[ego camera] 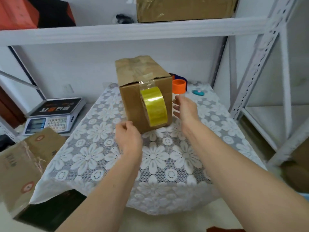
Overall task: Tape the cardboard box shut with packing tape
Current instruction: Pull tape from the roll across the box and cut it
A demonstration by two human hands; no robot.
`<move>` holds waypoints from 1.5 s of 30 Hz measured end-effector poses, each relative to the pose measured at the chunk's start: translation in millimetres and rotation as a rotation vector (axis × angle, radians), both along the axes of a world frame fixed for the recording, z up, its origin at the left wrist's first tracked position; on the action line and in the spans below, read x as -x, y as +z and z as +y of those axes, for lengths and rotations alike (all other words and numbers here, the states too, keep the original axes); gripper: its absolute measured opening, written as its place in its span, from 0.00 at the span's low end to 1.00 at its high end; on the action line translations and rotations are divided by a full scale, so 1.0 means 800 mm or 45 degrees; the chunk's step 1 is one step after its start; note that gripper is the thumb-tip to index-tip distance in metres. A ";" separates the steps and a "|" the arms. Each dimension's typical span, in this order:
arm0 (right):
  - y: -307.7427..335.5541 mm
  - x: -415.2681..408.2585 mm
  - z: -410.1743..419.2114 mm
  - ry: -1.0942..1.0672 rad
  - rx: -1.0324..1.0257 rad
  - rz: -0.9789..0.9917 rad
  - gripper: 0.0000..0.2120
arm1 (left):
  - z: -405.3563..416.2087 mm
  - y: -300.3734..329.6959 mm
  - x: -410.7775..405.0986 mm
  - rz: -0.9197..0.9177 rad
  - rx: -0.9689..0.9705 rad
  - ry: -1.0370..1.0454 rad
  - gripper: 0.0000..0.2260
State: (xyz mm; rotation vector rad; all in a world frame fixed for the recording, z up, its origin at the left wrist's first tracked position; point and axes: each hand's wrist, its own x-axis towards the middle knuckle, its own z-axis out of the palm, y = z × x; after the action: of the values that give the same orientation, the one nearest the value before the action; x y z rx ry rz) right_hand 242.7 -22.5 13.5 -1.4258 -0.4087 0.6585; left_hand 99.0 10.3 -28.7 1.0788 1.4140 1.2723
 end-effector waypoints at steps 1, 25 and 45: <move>-0.003 -0.007 0.000 -0.028 0.034 -0.042 0.11 | -0.006 -0.004 -0.005 0.038 0.077 -0.107 0.08; -0.057 -0.190 0.074 0.143 0.869 -1.180 0.23 | 0.006 0.008 -0.190 0.511 -0.401 -0.959 0.30; -0.051 -0.230 0.081 0.120 0.741 -1.212 0.13 | 0.012 -0.005 -0.199 0.536 -0.235 -0.969 0.27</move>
State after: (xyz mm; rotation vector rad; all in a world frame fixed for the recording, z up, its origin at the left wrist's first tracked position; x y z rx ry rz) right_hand 426.6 42.0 -27.3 -2.2550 -1.0894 0.1130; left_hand 257.8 19.8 -32.9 1.8638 1.0006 0.6415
